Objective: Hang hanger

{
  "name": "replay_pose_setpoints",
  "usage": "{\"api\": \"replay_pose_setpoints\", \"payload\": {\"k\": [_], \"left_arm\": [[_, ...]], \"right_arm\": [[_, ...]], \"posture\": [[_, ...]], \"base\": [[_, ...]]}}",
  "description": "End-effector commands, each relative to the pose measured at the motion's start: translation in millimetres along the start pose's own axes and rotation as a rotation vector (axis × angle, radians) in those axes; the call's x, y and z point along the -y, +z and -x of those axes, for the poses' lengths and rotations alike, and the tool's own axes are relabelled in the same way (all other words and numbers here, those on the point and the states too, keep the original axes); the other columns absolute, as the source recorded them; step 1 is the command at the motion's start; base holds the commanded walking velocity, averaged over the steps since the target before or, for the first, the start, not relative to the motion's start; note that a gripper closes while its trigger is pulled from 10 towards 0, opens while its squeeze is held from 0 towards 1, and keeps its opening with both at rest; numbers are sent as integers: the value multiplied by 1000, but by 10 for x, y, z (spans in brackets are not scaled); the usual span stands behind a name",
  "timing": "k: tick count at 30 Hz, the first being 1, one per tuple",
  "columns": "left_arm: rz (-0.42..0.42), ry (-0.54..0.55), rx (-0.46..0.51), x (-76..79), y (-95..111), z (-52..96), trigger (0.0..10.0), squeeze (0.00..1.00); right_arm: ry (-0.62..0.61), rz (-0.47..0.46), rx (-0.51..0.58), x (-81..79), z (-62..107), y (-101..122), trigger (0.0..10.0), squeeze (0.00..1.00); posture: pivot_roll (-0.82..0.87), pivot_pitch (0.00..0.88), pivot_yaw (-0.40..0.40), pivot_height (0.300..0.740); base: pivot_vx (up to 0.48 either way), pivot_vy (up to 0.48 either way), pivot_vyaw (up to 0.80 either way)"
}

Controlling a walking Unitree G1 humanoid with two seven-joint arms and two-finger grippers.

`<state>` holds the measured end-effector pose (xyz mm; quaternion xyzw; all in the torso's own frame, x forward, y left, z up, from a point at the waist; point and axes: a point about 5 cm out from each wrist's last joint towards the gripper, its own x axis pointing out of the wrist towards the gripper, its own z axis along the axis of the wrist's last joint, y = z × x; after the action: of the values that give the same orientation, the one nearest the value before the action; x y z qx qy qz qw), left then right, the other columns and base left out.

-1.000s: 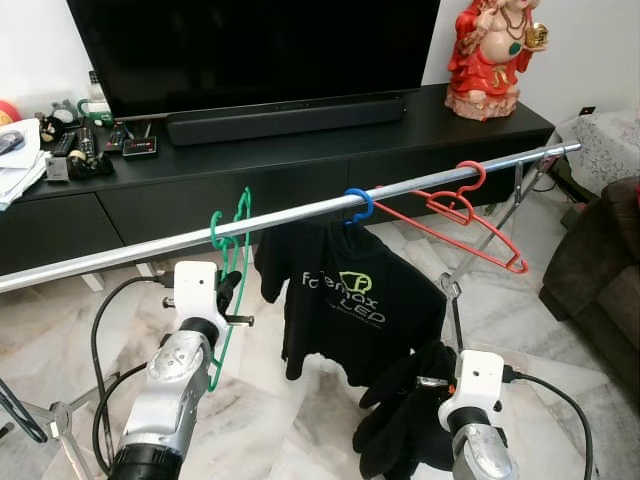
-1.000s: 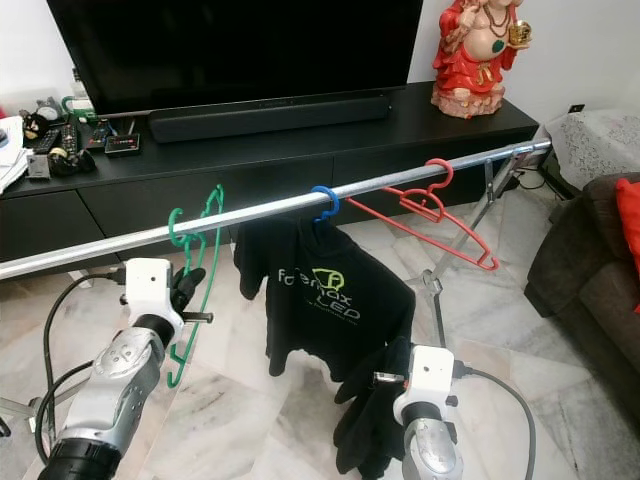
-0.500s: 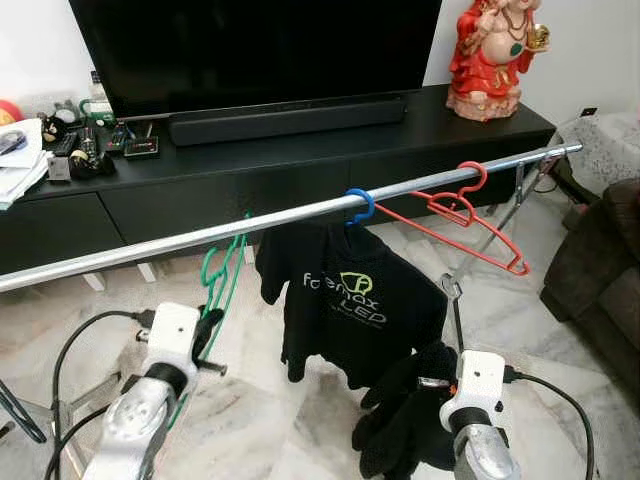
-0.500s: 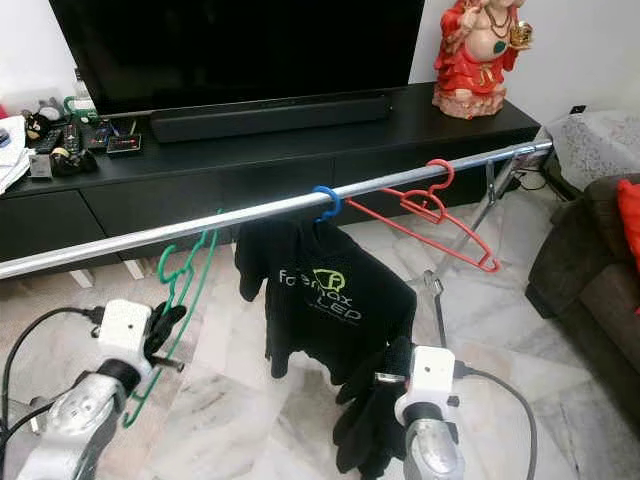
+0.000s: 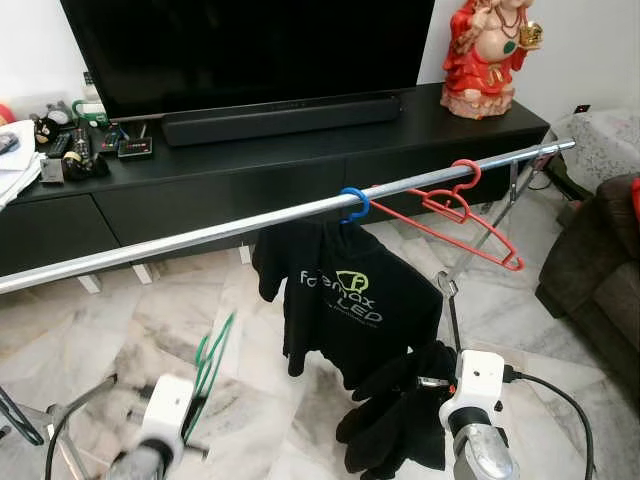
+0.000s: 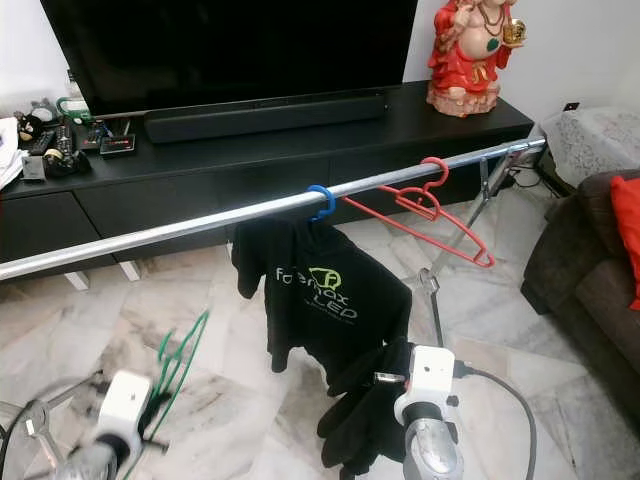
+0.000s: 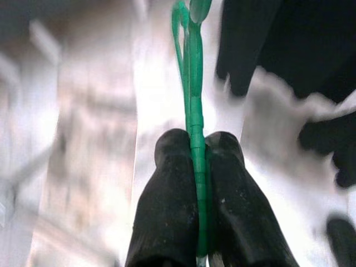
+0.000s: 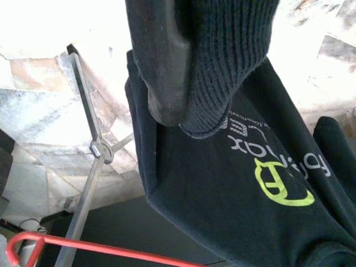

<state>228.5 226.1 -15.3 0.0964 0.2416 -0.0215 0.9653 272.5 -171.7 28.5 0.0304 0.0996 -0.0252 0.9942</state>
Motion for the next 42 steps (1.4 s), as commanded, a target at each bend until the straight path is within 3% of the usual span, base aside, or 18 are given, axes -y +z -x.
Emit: {"api": "replay_pose_setpoints", "payload": {"k": [1, 2, 3, 14, 20, 42], "left_arm": [[31, 36, -86, -8, -206, 29, 10000, 0], [31, 36, -86, -8, -206, 29, 10000, 0], [41, 54, -178, 5, -399, 76, 10000, 0], [78, 76, -390, 36, -912, 340, 10000, 0], [91, 84, -422, 42, -1016, 423, 10000, 0], [115, 77, -442, 95, -1067, 451, 10000, 0]], "right_arm": [[-8, -4, -2, 11, 11, -12, 10000, 0], [-8, -4, -2, 11, 11, -12, 10000, 0], [-10, -5, -2, 13, 12, -16, 10000, 0], [-18, -9, 0, 24, 23, -22, 10000, 0], [-17, -10, 2, 14, 17, -20, 10000, 0], [-27, -15, 4, 30, 24, -17, 10000, 0]], "posture": [[-9, 113, 4, 721], [-9, 113, 4, 721], [-10, 111, 7, 721], [-16, 91, 14, 721], [-13, 85, 13, 721], [-10, 106, 10, 721]], "base": [[0, 0, 0], [0, 0, 0], [0, 0, 0], [0, 0, 0], [0, 0, 0], [-46, 0, 0]]}}
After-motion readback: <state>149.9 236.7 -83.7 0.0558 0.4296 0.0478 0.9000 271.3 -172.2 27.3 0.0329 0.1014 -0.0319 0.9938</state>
